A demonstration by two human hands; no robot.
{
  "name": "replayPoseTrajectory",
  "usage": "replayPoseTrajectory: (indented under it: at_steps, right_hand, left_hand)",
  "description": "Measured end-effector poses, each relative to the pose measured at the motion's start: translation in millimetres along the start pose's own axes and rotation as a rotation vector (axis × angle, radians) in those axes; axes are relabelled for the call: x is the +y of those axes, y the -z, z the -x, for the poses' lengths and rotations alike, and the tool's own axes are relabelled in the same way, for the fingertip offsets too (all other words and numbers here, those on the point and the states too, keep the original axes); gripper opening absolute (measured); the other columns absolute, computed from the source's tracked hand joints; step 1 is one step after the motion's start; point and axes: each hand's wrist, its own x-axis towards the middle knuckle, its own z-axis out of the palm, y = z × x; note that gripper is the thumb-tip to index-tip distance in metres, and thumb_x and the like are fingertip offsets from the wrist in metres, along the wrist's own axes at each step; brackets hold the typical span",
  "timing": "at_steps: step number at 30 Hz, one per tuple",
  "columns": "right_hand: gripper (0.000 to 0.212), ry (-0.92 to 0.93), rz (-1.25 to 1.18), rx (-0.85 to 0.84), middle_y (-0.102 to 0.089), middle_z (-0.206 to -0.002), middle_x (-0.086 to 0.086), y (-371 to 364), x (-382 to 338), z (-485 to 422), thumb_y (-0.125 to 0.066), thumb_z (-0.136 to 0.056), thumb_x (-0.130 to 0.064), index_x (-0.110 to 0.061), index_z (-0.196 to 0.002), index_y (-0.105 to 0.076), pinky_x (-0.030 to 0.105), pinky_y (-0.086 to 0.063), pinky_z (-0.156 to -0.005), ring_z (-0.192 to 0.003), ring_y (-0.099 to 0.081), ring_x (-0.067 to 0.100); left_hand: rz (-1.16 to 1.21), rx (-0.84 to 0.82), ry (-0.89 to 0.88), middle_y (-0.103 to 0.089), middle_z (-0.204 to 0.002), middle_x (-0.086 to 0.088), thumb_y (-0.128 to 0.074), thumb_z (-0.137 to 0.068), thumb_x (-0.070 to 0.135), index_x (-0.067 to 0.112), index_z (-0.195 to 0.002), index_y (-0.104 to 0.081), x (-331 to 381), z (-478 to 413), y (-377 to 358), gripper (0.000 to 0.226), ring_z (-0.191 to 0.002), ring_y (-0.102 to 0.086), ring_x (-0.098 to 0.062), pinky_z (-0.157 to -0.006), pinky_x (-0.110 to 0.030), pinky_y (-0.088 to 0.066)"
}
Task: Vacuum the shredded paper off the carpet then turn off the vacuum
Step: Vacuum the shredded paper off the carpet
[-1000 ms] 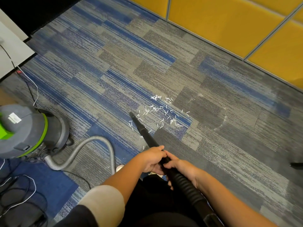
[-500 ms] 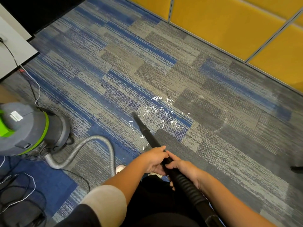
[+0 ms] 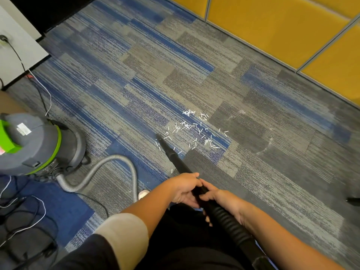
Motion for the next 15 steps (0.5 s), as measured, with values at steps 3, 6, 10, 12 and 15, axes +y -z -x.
replayPoseTrajectory:
  at_steps: [3,6,10,12,15]
  right_hand:
    - [0.063,0.005,-0.013,-0.005,-0.054,-0.053,0.013,-4.3,-4.3,-0.3,-0.041,-0.094,-0.006,-0.041,-0.143,-0.025,0.024,-0.048,-0.036,-0.037,-0.054,0.020]
    - [0.061,0.007,-0.044,-0.016,-0.050,-0.061,0.015,-5.0,-5.8,1.1,-0.040,-0.095,-0.006,-0.042,-0.143,-0.026,0.023,-0.047,-0.035,-0.036,-0.053,0.020]
    - [0.059,-0.024,-0.111,-0.016,-0.051,-0.063,0.016,-1.0,-3.4,5.0,-0.043,-0.095,-0.009,-0.045,-0.140,-0.029,0.025,-0.048,-0.037,-0.039,-0.054,0.022]
    - [0.058,-0.032,-0.140,-0.025,-0.051,-0.063,0.017,-1.3,-3.2,4.3,-0.044,-0.095,-0.008,-0.044,-0.138,-0.032,0.026,-0.048,-0.037,-0.038,-0.054,0.023]
    - [0.050,-0.030,-0.184,-0.060,-0.051,-0.062,0.017,-4.1,-3.1,1.3,-0.043,-0.094,-0.007,-0.040,-0.130,-0.039,0.026,-0.049,-0.038,-0.038,-0.054,0.023]
  left_hand:
    - [0.011,0.010,-0.013,-0.062,-0.089,-0.007,-0.035,-0.100,0.013,0.030,-0.146,-0.026,-0.4,3.9,3.7,0.050,-0.053,-0.065,-0.015,-0.052,-0.029,-0.056]
    - [-0.035,0.021,-0.029,-0.060,-0.079,-0.005,-0.035,-0.099,0.018,0.026,-0.124,-0.043,5.2,9.4,3.1,0.028,-0.060,-0.063,-0.016,-0.055,-0.029,-0.056]
    - [-0.064,-0.006,0.006,-0.059,-0.073,-0.007,-0.034,-0.097,0.016,0.021,-0.106,-0.049,10.0,16.6,0.3,0.018,-0.050,-0.063,-0.016,-0.055,-0.030,-0.056]
    - [-0.067,-0.007,0.014,-0.061,-0.067,-0.005,-0.031,-0.096,0.015,0.020,-0.093,-0.051,10.2,18.0,0.3,0.021,-0.043,-0.062,-0.014,-0.049,-0.027,-0.054]
    - [-0.116,0.007,0.014,-0.062,-0.049,0.000,-0.030,-0.095,0.016,0.019,-0.083,-0.052,9.8,16.1,1.1,0.025,-0.039,-0.060,-0.013,-0.046,-0.025,-0.053]
